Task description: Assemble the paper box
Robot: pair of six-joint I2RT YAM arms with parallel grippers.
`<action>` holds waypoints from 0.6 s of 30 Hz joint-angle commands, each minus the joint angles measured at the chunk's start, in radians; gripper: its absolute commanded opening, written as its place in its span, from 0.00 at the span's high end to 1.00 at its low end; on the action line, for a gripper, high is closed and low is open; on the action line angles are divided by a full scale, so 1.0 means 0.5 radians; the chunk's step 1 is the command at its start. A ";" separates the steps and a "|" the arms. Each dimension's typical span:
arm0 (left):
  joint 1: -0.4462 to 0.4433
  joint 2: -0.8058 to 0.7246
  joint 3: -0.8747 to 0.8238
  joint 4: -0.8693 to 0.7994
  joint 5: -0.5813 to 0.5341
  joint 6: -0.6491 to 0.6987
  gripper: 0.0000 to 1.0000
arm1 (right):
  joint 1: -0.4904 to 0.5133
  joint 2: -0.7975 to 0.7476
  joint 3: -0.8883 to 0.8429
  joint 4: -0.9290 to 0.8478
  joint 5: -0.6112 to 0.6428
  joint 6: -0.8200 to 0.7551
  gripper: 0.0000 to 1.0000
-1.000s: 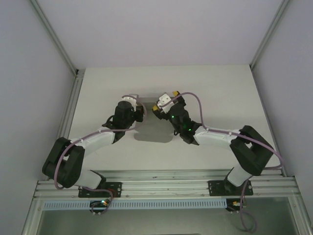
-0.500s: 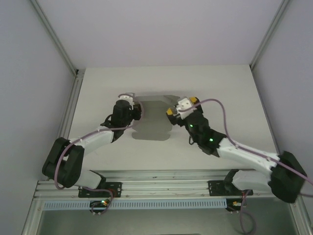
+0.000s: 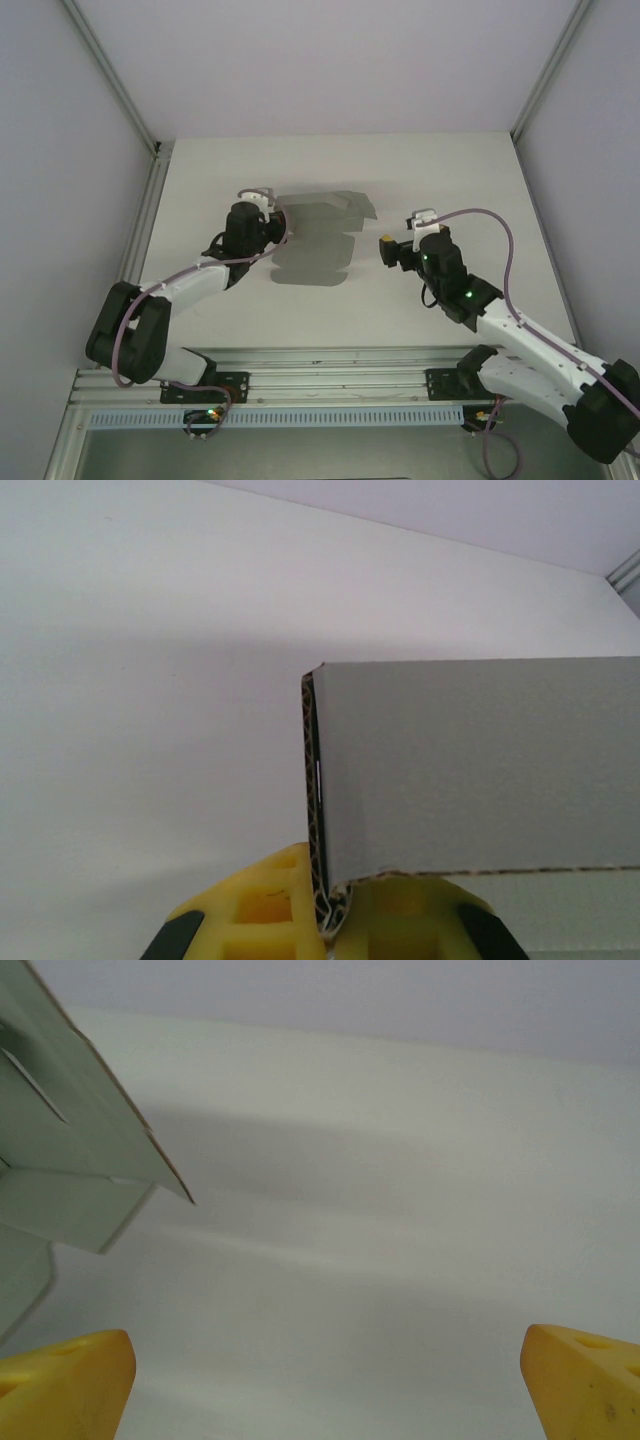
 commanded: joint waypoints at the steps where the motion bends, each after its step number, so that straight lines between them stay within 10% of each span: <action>1: 0.009 -0.066 -0.014 0.116 0.106 -0.031 1.00 | -0.011 0.141 0.089 -0.001 -0.182 0.099 0.00; 18: -0.009 -0.089 -0.032 0.151 0.165 -0.012 1.00 | -0.013 0.708 0.478 0.274 -0.359 -0.142 0.00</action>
